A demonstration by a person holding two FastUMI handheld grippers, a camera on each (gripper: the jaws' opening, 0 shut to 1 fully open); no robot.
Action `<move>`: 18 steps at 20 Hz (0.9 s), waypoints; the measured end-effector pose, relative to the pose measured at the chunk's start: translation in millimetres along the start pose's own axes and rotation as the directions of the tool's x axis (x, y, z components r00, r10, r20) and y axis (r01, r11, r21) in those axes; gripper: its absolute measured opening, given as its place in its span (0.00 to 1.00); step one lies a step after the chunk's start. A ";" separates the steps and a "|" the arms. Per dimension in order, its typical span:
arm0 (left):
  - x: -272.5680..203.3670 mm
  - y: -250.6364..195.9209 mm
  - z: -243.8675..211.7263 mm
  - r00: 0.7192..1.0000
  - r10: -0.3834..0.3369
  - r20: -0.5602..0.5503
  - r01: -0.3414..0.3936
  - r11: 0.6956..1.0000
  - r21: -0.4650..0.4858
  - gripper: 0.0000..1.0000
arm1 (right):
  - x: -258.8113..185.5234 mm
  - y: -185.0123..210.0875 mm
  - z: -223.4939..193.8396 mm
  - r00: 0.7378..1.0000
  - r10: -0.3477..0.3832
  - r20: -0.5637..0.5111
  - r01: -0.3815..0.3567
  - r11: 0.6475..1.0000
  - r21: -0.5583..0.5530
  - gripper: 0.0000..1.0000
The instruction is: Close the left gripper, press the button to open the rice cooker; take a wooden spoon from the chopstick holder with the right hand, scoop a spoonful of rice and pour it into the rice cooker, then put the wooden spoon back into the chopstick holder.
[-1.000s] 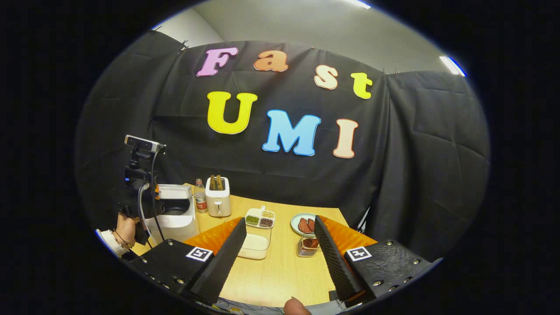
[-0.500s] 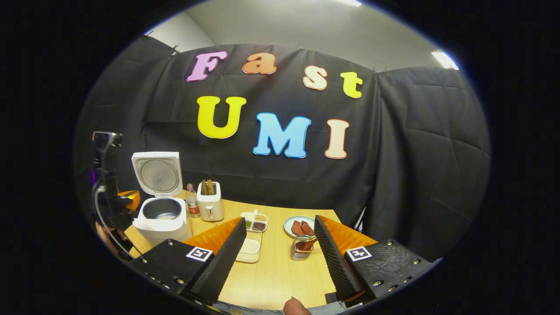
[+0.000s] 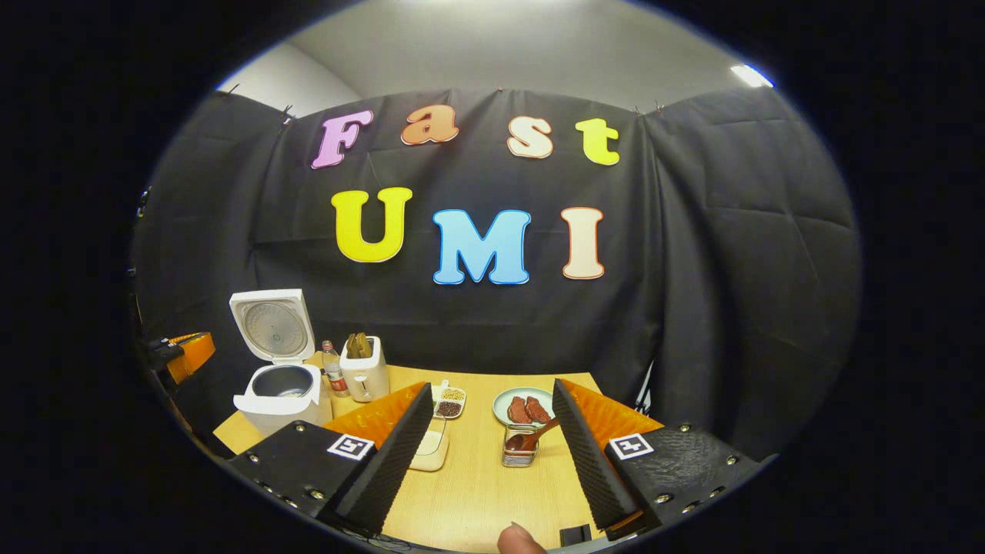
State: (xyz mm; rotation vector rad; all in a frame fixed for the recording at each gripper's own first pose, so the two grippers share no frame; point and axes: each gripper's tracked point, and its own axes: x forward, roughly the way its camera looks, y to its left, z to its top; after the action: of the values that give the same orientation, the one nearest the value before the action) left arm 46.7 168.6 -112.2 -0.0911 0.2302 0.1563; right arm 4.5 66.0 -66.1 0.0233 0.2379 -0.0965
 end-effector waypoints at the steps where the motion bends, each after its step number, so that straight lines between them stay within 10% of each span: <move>1: -10.5 -10.2 4.5 1.000 0.004 0.005 -0.004 1.000 0.010 0.13 | 5.3 -10.1 -7.9 1.000 0.011 -0.009 -0.010 1.000 0.011 0.95; 8: -83.7 -68.4 10.4 0.996 0.088 0.015 -0.089 0.986 0.140 0.28 | 79.9 -69.6 -81.0 0.994 0.075 -0.079 -0.065 0.991 0.120 0.95; 18: -121.9 -85.2 15.3 0.991 0.131 -0.026 -0.127 0.986 0.111 0.65 | 236.9 -118.0 -221.0 0.946 -0.022 -0.322 0.077 0.984 0.160 0.93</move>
State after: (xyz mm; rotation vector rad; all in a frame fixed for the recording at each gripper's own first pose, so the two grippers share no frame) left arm -53.1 68.9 -62.8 0.0302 0.2772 0.2707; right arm 170.3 -65.7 -338.2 0.2050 0.5548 -0.1639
